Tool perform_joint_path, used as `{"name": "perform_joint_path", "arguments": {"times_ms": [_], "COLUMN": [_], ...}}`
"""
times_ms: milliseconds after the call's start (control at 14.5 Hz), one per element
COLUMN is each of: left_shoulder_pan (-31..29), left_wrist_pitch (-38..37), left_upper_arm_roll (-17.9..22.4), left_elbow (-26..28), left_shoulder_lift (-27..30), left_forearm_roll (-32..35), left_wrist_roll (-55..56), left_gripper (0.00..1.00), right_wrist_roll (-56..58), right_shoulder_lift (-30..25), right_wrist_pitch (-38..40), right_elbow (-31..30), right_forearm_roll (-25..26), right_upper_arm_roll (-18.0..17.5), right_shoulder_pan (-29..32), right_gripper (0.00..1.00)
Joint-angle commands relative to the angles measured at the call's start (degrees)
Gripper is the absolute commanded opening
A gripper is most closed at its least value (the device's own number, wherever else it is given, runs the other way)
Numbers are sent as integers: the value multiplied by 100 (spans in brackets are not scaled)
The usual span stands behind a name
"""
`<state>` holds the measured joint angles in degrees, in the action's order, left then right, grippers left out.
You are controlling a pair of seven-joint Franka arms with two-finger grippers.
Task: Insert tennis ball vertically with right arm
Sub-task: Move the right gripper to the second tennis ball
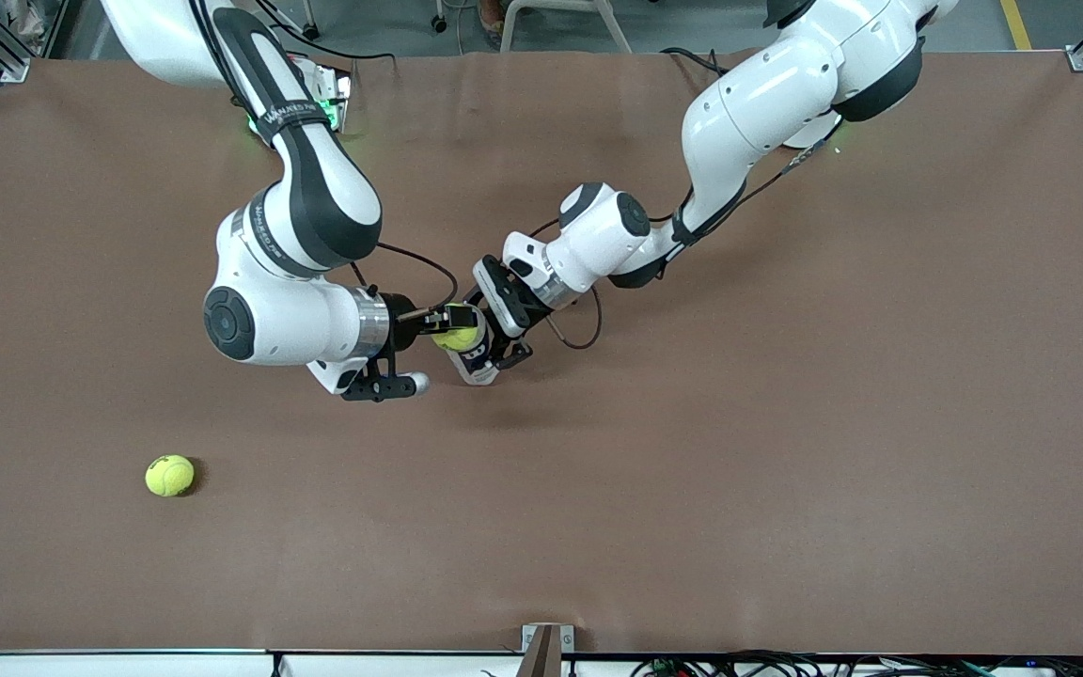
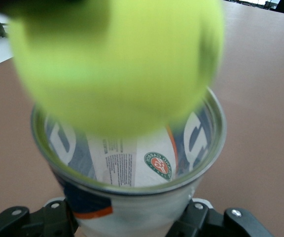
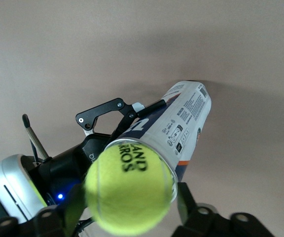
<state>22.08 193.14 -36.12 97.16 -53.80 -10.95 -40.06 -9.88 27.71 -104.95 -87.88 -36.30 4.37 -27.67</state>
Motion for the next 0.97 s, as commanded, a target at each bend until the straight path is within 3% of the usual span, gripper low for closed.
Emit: {"name": "perform_joint_path", "arguments": {"times_ms": [0, 138, 345, 414, 622, 760, 898], "left_shoulder_pan": [156, 156, 148, 148, 148, 148, 148], "left_wrist_pitch": [-75, -75, -75, -75, -75, -75, -75], "left_upper_arm_roll": [158, 158, 158, 158, 158, 166, 166], "left_elbow": [49, 49, 40, 40, 49, 49, 49], "left_shoulder_lift": [-34, -34, -34, -34, -34, -34, -34], "left_forearm_roll": [-100, -100, -100, -100, -92, -92, -92], "left_wrist_roll": [77, 77, 77, 60, 51, 42, 51], "left_gripper": [73, 73, 74, 75, 76, 76, 77], "right_wrist_roll": [-102, -110, -14, 169, 1389, 1594, 2032], "right_shoulder_lift": [-37, -46, -73, -29, 348, 541, 814], "right_wrist_pitch": [71, 193, 273, 256, 63, -427, -1086], "right_elbow": [60, 52, 113, 139, 157, 157, 157], "right_forearm_roll": [106, 115, 219, 516, 1527, 2142, 3099], "right_upper_arm_roll": [11, 99, 520, 678, 714, 714, 706], "right_shoulder_pan": [25, 86, 410, 612, 1210, 1387, 1475], "right_gripper": [100, 100, 100, 100, 100, 100, 100]}}
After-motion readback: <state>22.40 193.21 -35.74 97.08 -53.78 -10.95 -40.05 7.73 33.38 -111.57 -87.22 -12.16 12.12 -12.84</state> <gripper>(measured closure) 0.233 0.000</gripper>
